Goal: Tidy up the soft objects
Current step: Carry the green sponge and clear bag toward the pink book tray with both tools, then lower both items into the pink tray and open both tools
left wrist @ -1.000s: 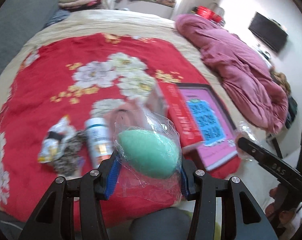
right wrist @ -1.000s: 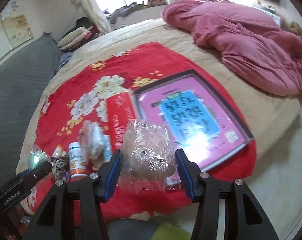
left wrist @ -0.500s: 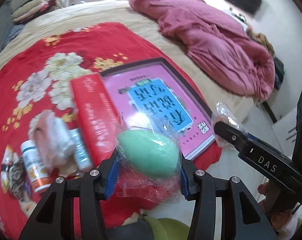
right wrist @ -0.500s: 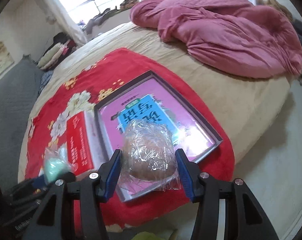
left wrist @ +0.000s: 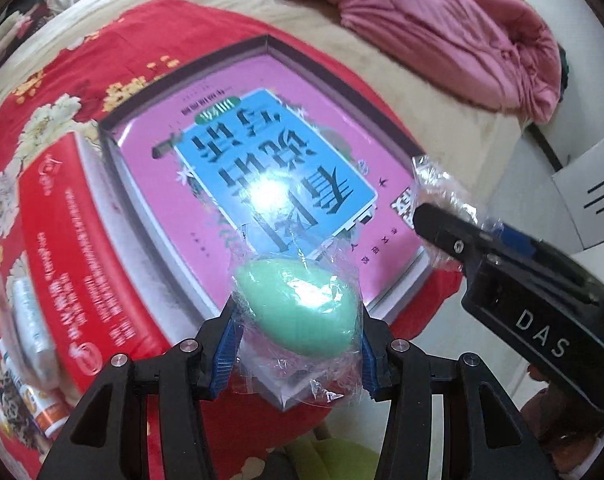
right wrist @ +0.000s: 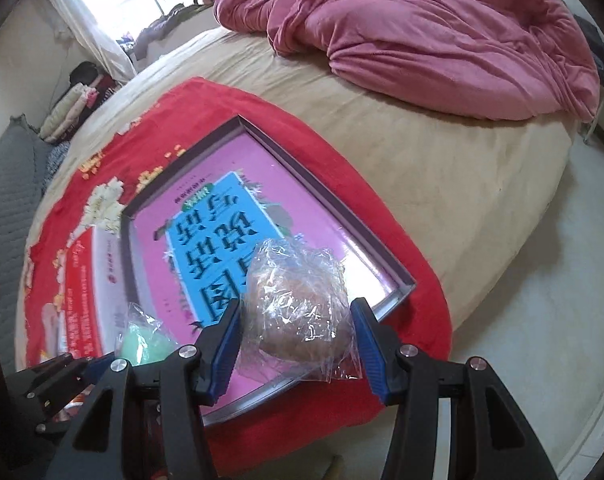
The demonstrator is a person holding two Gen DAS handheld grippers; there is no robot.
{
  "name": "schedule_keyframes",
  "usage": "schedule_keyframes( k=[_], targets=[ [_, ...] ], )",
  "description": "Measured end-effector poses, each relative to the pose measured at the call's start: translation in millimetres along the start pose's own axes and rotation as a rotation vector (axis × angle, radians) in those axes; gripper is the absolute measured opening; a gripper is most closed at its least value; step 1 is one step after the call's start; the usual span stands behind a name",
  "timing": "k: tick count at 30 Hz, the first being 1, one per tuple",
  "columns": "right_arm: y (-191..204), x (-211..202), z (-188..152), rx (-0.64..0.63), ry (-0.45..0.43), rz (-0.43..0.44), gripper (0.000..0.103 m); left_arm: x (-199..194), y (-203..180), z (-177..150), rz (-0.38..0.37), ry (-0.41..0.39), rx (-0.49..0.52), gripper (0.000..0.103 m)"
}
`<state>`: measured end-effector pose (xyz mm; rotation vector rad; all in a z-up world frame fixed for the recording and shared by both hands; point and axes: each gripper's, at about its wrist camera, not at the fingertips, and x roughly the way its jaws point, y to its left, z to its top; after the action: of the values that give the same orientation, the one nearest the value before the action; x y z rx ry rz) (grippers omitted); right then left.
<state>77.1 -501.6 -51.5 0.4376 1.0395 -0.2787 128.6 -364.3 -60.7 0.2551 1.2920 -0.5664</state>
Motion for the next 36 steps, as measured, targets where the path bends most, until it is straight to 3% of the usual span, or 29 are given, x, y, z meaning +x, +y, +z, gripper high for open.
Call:
schedule_keyframes(
  k=[14,36],
  targets=[
    [-11.5,35.2,10.0,-0.017,0.043,-0.084,0.054,24.7,-15.8,4.8,0.01,0.052,0.061,0.052],
    [-24.6,19.2,9.8,0.005,0.029,-0.056,0.055,49.7,-22.5,0.8,0.033,0.11,0.067,0.057]
  ],
)
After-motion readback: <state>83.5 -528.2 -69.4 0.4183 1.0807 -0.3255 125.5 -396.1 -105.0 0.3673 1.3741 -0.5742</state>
